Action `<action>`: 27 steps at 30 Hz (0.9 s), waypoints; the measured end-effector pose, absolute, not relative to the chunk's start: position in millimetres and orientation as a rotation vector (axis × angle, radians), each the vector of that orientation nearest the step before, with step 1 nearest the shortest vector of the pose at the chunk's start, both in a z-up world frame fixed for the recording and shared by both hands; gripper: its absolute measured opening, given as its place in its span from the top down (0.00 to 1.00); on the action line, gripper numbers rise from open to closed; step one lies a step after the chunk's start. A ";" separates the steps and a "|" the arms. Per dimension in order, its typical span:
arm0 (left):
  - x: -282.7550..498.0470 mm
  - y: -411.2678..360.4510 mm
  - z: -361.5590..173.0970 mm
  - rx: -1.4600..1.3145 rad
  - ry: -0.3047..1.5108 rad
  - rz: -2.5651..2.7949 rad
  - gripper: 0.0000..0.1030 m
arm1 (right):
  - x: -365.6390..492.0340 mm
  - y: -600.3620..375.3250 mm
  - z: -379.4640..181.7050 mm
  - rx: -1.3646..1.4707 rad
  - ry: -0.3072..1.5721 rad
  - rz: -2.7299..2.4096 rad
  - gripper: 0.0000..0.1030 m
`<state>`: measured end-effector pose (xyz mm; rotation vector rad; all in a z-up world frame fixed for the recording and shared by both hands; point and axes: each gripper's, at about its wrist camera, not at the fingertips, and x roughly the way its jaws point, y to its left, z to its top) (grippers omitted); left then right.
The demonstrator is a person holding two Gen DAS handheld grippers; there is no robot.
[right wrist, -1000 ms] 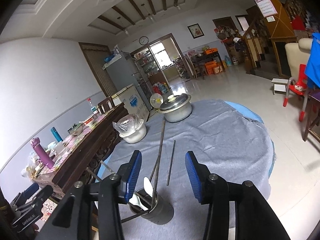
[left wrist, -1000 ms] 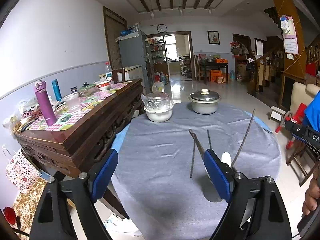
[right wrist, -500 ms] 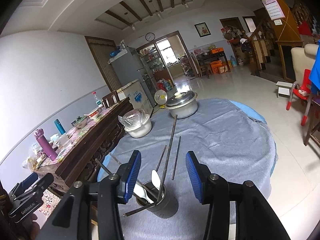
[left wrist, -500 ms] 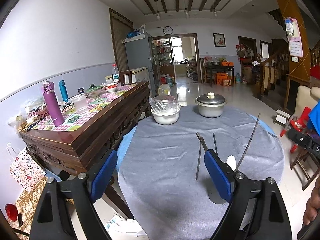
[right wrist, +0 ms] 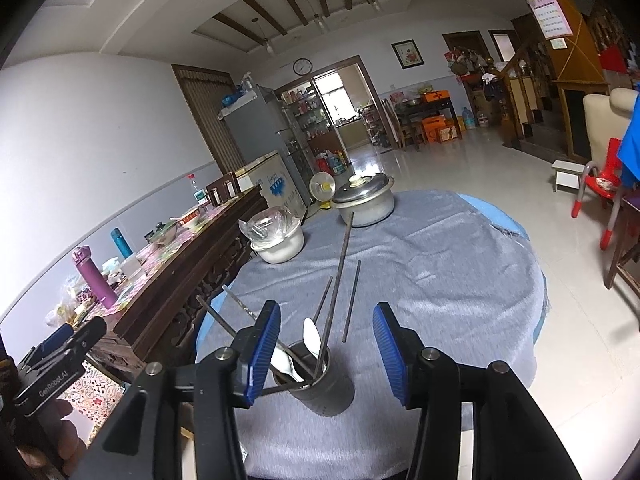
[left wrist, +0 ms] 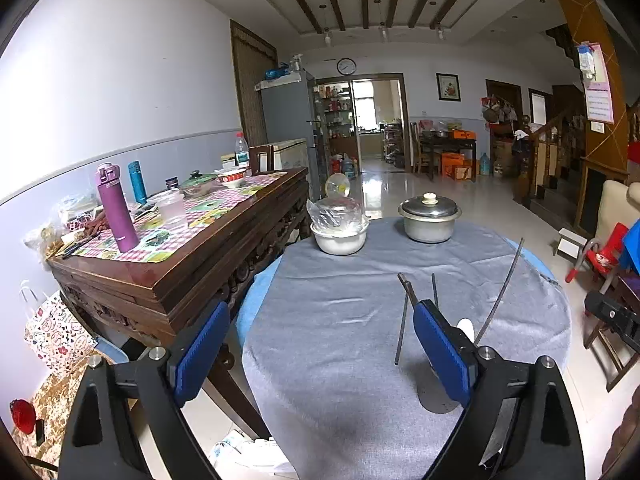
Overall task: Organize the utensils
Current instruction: 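Raise both open tools away from the holder, leaving chopsticks standing inside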
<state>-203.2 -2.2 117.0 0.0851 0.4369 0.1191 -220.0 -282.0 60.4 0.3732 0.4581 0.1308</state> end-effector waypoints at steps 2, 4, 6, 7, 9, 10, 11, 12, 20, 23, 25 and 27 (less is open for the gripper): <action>-203.6 -3.2 116.3 0.090 0.437 0.120 0.09 | -221.8 -284.7 58.7 0.379 0.460 0.129 0.50; -204.0 -4.3 115.0 0.095 0.436 0.120 0.08 | -222.4 -285.5 57.9 0.382 0.459 0.127 0.50; -204.0 -5.3 113.1 0.096 0.438 0.119 0.08 | -221.8 -285.9 56.4 0.386 0.460 0.124 0.50; -204.0 -5.4 112.2 0.095 0.439 0.119 0.08 | -221.1 -286.0 55.5 0.386 0.463 0.123 0.50; -203.4 -5.7 110.0 0.096 0.444 0.118 0.08 | -219.9 -286.0 52.3 0.389 0.470 0.123 0.49; -203.2 -6.1 108.5 0.099 0.446 0.119 0.08 | -219.6 -285.7 51.0 0.389 0.472 0.122 0.49; -203.1 -6.6 106.8 0.100 0.449 0.121 0.08 | -219.3 -285.6 49.2 0.390 0.476 0.122 0.49; -203.2 -7.0 105.7 0.102 0.452 0.121 0.08 | -218.6 -285.2 47.0 0.391 0.481 0.122 0.49; -198.5 -10.9 90.6 0.118 0.499 0.119 0.08 | -212.2 -283.5 33.4 0.405 0.518 0.117 0.49; -198.1 -11.5 87.0 0.121 0.505 0.119 0.08 | -212.0 -283.5 33.0 0.405 0.517 0.116 0.49; -197.5 -11.5 85.0 0.120 0.510 0.119 0.08 | -211.3 -283.7 31.8 0.406 0.520 0.113 0.49; -196.8 -11.2 83.3 0.118 0.516 0.120 0.08 | -209.8 -283.2 29.7 0.411 0.525 0.113 0.49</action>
